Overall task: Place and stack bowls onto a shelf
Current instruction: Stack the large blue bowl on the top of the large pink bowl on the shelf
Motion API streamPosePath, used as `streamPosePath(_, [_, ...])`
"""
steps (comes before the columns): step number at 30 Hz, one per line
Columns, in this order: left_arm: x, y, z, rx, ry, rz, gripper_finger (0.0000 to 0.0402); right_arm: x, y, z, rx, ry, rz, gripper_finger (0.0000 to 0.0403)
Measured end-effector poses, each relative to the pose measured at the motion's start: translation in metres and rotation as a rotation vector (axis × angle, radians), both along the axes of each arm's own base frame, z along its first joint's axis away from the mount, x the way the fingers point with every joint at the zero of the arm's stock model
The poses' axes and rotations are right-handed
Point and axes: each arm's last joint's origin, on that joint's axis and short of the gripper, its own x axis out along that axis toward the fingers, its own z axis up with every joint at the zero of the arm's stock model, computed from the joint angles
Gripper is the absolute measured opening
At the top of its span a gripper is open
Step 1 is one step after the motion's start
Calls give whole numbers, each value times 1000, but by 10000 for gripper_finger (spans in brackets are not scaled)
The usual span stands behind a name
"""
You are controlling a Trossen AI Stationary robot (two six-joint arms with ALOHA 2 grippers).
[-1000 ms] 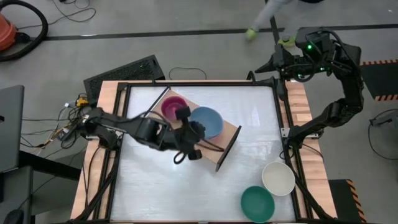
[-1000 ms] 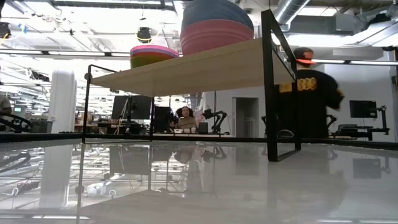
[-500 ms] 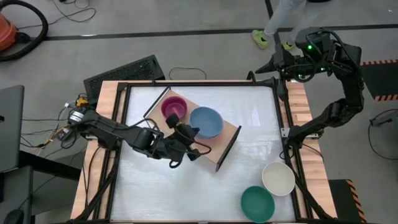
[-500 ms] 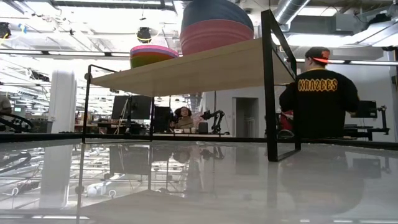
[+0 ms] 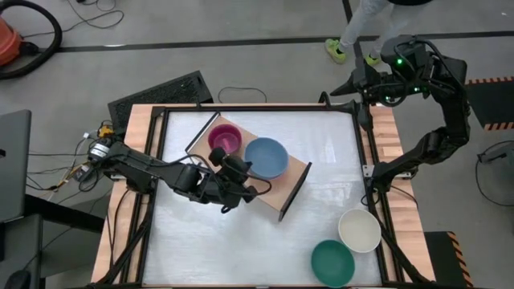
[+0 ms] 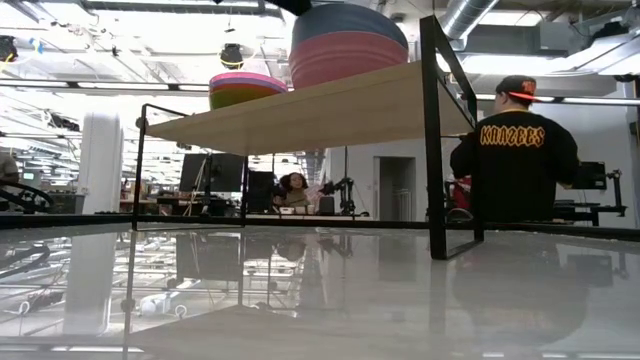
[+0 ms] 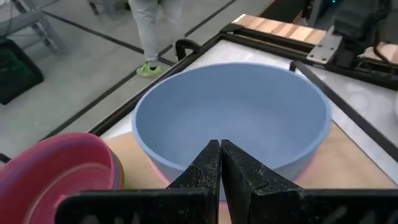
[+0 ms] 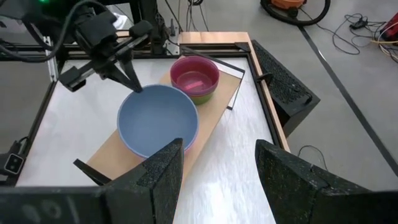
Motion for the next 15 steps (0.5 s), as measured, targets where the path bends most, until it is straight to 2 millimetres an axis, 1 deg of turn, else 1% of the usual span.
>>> streamPosePath(3, [1, 0, 1, -14, -17, 2, 0, 0, 0, -1, 4, 7, -1, 224])
streamPosePath(7, [0, 0, 1, -28, -52, 40, 0, -3, 1, -7, 103, 65, -58, 224])
streamPosePath(11, [-5, 3, -2, -50, -22, 59, 0, 3, 0, -12, 201, 86, -127, 224])
streamPosePath(15, [-4, 5, -5, -49, 17, 54, 0, 11, 0, -21, 253, 122, -146, 224])
